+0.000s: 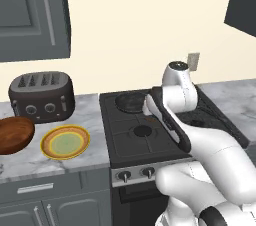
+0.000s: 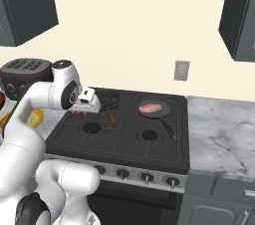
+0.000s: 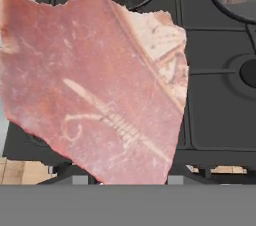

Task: Place one of the steaks on the plate and the other in the bowl. Then place the bowl in the fridge.

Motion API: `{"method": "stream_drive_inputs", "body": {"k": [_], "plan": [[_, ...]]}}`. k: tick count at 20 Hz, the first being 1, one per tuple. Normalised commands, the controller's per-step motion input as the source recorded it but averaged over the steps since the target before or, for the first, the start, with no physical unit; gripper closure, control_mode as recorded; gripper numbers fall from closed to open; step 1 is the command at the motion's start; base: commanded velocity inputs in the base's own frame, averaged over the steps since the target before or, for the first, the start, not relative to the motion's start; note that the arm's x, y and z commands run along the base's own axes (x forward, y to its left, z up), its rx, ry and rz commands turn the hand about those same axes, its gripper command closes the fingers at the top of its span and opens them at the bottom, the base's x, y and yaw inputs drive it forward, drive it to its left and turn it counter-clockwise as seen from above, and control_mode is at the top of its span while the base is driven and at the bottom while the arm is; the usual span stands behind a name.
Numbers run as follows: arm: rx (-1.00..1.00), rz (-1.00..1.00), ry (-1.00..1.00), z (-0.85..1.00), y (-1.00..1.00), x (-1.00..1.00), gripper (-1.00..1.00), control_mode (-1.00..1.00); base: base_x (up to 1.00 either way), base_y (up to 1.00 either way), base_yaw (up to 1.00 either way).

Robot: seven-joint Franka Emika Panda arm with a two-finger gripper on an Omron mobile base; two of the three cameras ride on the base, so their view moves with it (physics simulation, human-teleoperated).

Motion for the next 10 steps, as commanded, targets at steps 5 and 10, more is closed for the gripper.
{"method": "stream_drive_inputs", "body": {"k": [5,10], "plan": [[0.0,-0.09,0.0,-0.16,0.95,-0.05,1.0,-1.0,0.0,0.0,0.0],[0.0,-0.05,0.0,-0.07,0.51,-0.03,1.0,1.0,-0.02,0.28,-0.02]]}}
